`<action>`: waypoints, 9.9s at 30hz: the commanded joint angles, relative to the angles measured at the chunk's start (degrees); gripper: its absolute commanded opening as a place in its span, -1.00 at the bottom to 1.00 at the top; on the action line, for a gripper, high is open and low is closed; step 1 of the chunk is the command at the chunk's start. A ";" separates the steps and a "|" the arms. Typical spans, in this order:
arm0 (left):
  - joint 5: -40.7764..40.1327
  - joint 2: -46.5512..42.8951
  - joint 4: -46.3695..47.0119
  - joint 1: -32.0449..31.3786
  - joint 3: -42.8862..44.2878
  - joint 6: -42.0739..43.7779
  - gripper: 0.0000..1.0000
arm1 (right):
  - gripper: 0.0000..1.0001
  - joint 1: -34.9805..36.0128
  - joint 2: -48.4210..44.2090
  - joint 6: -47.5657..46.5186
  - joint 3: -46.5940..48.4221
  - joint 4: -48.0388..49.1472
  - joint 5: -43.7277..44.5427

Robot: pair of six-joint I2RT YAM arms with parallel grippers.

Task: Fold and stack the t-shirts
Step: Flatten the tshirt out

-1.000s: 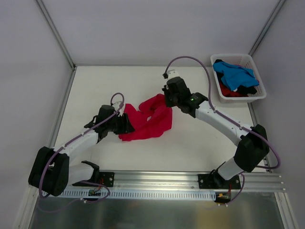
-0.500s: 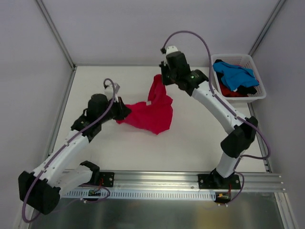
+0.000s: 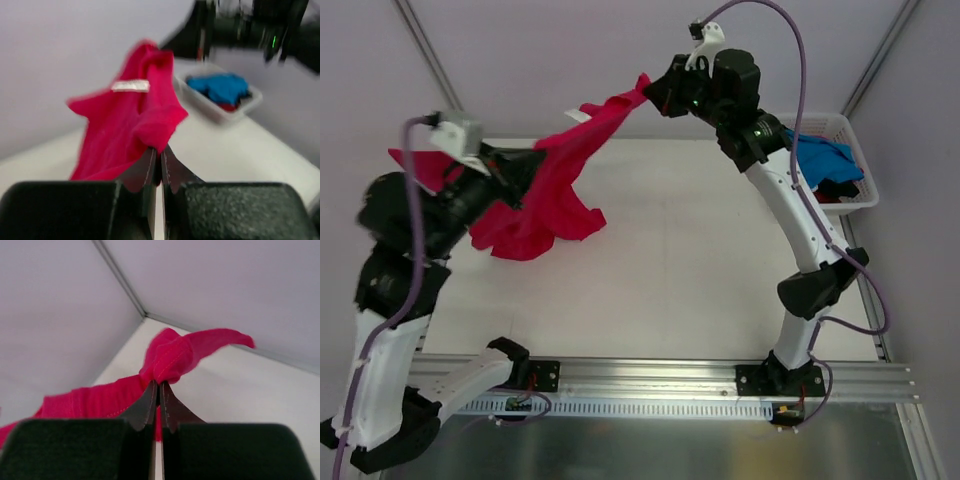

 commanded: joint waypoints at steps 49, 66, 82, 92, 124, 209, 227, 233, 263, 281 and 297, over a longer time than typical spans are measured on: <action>-1.08 49.46 5.20 9.59 -24.93 -23.16 0.54 | 0.90 9.94 3.55 -6.23 -43.98 -8.92 24.52; -13.99 41.65 3.62 10.12 -32.22 -26.76 -1.00 | -0.99 4.15 6.47 -11.15 -42.91 -6.64 27.78; -22.68 13.44 -17.65 -12.91 -39.01 -38.64 0.66 | -0.99 1.39 21.13 -17.55 -4.34 -12.87 -0.70; -19.38 22.12 -16.78 5.28 -24.15 -28.09 0.97 | -0.99 -6.92 11.93 -9.37 -23.66 -9.62 3.77; 5.15 17.38 -6.93 3.45 -41.63 -27.82 0.85 | 0.23 -6.61 -11.29 -15.00 -51.80 -5.67 4.13; -1.26 9.65 -13.70 15.92 -48.23 -26.15 0.89 | 0.01 0.19 29.23 1.85 -10.57 -26.15 29.89; -1.61 7.10 -13.70 15.92 -49.63 -26.41 0.89 | -0.22 0.01 31.60 4.76 -10.92 -27.56 33.93; -0.74 6.05 -13.61 15.84 -49.81 -24.67 0.87 | -0.99 -0.08 31.17 4.50 -11.63 -27.56 33.75; -7.03 3.58 -7.28 0.45 -51.14 -30.99 0.02 | -0.99 -5.79 -0.20 -6.58 -37.55 -14.28 18.81; -7.58 26.79 -3.07 2.49 -47.25 -29.48 -0.01 | -0.99 -8.60 -10.24 -6.05 -51.80 -6.46 13.27; -40.39 13.16 -0.34 -4.03 -21.27 -7.43 -1.00 | -0.99 -15.19 -11.64 -4.47 -48.37 -7.78 14.77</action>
